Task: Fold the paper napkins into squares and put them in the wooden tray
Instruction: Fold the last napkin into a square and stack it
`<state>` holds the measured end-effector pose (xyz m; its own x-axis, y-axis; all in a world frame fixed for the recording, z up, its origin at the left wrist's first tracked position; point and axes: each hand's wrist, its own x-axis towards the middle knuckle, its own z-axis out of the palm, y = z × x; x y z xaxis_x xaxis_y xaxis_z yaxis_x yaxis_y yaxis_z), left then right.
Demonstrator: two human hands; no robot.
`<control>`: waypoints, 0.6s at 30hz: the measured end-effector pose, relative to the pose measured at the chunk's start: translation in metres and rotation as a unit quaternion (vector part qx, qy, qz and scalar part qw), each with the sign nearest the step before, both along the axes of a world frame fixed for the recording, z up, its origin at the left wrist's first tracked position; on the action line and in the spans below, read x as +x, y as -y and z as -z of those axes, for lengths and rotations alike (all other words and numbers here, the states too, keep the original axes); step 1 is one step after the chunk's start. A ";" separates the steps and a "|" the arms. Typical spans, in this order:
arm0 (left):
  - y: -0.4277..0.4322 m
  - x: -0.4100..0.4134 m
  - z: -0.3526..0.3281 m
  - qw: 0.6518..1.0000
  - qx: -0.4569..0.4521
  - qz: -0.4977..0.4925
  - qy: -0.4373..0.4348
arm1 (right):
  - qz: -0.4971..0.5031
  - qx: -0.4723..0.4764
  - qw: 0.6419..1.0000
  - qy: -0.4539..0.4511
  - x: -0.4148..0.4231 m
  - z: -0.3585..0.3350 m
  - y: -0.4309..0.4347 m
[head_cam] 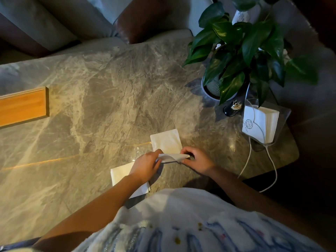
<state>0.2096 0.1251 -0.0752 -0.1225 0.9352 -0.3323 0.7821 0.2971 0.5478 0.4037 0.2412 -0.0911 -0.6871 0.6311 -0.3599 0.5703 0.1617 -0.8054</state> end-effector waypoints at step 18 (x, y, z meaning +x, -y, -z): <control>0.002 0.009 0.005 0.993 -0.071 -0.092 0.033 | 0.037 0.027 0.996 0.077 0.001 0.001 0.003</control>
